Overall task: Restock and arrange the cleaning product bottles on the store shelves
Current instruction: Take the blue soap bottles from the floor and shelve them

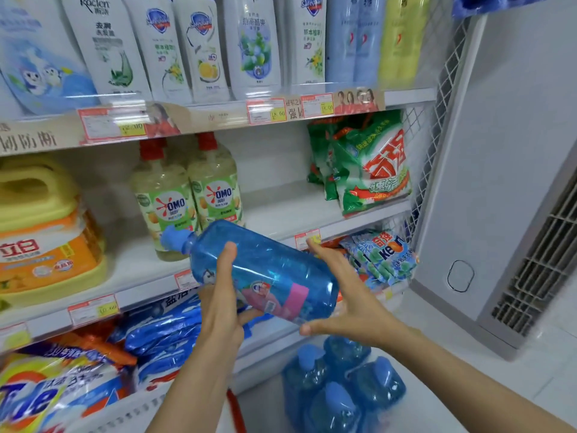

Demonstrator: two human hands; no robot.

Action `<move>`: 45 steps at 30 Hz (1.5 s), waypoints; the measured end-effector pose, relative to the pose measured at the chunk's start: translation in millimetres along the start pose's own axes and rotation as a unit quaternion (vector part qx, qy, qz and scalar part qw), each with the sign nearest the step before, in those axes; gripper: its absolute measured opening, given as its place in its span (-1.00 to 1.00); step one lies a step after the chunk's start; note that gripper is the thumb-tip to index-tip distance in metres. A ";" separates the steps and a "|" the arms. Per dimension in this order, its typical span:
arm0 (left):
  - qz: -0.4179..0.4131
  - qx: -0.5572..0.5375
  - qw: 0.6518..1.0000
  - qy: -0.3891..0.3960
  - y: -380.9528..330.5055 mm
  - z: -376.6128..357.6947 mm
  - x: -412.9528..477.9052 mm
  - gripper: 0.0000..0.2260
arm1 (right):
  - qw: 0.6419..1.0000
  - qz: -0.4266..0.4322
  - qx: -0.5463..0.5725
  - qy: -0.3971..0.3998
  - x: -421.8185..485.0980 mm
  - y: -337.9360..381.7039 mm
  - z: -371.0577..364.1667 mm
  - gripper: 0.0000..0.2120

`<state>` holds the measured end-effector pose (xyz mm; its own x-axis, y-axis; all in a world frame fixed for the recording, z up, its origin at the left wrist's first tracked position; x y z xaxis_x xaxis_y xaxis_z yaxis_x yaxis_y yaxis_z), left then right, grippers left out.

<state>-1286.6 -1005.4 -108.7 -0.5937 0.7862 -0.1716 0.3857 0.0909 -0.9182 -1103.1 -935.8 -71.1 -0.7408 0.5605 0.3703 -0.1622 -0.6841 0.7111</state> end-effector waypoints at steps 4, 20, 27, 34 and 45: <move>-0.008 0.016 0.999 0.029 -10.6 6.4 -10.3 -0.58 | 0.992 -0.019 0.050 -0.114 -2.4 2.9 4.4 -0.28; -0.028 -0.007 0.991 0.133 -23.1 -7.3 -28.8 -0.25 | 0.919 -0.200 0.341 0.016 2.3 23.6 2.6 -0.49; -0.037 0.044 0.984 0.166 -23.0 -14.1 -37.3 -0.28 | 0.928 -0.165 0.334 0.014 -6.2 -6.5 -28.2 -0.11; -0.043 0.054 0.991 0.118 -13.8 -6.3 -30.0 -0.46 | 0.955 -0.146 0.246 0.076 -12.2 10.3 -20.4 -0.45; -0.158 0.267 0.933 0.184 -13.8 -28.9 -42.2 -0.22 | 0.902 -0.102 0.387 -0.158 17.7 -8.8 6.0 -0.22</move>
<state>-1246.5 -1022.2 -78.5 -0.2973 0.9372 0.1825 -0.2325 0.1144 -0.9659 -1110.8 -917.1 -67.2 -0.5035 0.8270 0.2502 0.3218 -0.0892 0.9426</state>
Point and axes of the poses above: each hand's wrist, its own x-axis towards the middle knuckle, its own z-axis out of the back of the hand, y = z × x, the point moved 10 cm from there along x, towards the middle knuckle, and after that the axes turned 5 degrees about y, right-handed, at the moved point
